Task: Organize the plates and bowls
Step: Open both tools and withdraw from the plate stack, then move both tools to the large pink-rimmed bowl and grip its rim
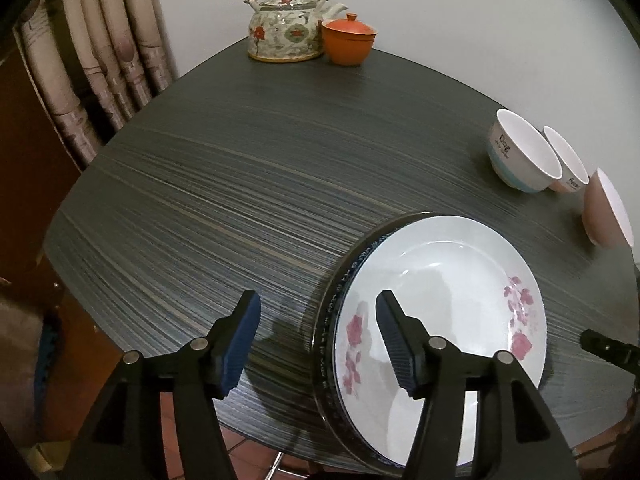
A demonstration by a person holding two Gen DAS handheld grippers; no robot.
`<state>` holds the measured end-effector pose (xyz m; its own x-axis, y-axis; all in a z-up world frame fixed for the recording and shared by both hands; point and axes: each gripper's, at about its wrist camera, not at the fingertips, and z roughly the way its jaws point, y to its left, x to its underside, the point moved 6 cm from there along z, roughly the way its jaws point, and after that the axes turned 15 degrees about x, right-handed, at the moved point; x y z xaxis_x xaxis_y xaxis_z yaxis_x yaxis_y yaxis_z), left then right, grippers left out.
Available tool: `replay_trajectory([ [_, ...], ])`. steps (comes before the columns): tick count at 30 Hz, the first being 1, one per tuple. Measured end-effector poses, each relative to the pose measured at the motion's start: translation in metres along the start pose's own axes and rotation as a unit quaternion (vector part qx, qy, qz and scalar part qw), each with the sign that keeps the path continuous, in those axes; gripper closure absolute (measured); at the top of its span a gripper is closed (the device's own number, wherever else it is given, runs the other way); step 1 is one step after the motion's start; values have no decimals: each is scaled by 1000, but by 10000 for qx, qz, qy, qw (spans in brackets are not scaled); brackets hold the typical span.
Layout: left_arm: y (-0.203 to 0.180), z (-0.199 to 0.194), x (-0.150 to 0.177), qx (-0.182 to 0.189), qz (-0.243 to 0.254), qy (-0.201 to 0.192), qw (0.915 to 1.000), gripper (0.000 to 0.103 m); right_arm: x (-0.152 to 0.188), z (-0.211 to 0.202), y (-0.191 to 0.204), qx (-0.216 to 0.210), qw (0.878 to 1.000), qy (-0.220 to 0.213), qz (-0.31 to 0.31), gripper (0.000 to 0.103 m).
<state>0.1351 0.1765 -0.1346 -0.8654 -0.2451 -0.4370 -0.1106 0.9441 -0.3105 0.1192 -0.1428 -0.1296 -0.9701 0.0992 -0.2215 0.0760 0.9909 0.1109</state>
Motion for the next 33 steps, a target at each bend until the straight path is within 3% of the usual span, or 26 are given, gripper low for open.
replay_trajectory([
  [8, -13, -9, -6, -113, 29, 38, 9999, 38, -22, -13, -61, 136, 9991, -123, 392, 75],
  [12, -43, -16, -14, 149, 75, 83, 9998, 36, -35, -25, -91, 231, 9976, -272, 596, 74],
  [15, -77, -19, -25, 422, 248, 117, 9987, 33, -45, -35, -115, 361, 9959, -400, 728, 74],
  [18, -115, -19, -36, 690, 461, 157, 9964, 28, -58, -45, -136, 421, 9937, -504, 913, 66],
  [22, -168, -9, -51, 1025, 692, 267, 9920, 25, -82, -62, -159, 475, 9895, -736, 1150, 66],
  [28, -246, 22, -68, 1322, 999, 573, 9845, 25, -116, -68, -180, 441, 9873, -839, 1276, 66],
  [33, -291, 55, -76, 1520, 980, 957, 9789, 25, -145, -56, -194, 486, 9875, -707, 1322, 66],
])
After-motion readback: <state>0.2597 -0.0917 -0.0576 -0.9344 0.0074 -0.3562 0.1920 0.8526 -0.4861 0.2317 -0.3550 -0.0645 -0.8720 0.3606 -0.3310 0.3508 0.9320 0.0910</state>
